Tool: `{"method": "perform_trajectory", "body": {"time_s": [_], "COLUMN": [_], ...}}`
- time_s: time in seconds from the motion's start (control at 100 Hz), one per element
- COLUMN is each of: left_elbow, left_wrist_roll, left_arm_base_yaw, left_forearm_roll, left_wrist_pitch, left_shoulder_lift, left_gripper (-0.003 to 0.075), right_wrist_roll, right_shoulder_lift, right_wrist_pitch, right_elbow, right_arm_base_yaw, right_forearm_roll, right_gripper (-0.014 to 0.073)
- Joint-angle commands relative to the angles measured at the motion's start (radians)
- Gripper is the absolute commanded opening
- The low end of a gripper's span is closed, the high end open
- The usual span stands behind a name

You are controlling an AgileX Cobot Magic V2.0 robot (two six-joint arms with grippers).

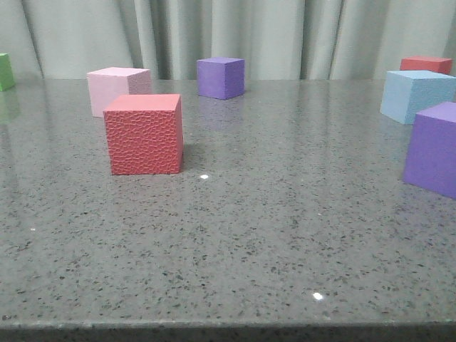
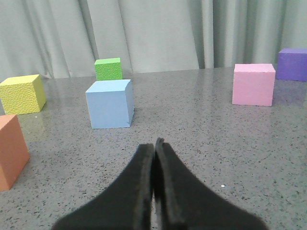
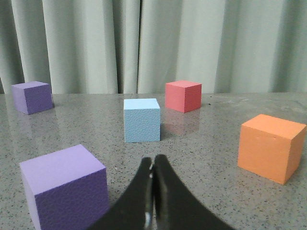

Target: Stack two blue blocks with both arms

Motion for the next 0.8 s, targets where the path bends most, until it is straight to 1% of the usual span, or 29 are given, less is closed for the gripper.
{"method": "perform_trajectory", "body": {"time_s": [0.0,0.62,0.79], "left_elbow": [0.002,0.002,0.002], "left_wrist_roll": [-0.005,-0.005,-0.005], "left_arm_base_yaw": [0.001,0.001,0.001], "left_forearm_roll": [0.000,0.000,0.000], "left_wrist_pitch": [-0.087,-0.088,-0.121], "left_shoulder_lift": [-0.033,-0.033,-0.033], "left_gripper": [-0.0019,-0.0019,-0.0019], "right_wrist_roll": [0.003,0.002,0.002], "right_shoulder_lift": [-0.014,-0.014,-0.014], "right_wrist_pitch": [-0.074,-0.075,-0.074], "right_elbow": [-0.018,-0.018,-0.018], "right_arm_base_yaw": [-0.006,-0.006,-0.006], "right_forearm_roll": [-0.004,-0.004,-0.004], "right_gripper": [-0.0112,-0.0112,-0.0112]}}
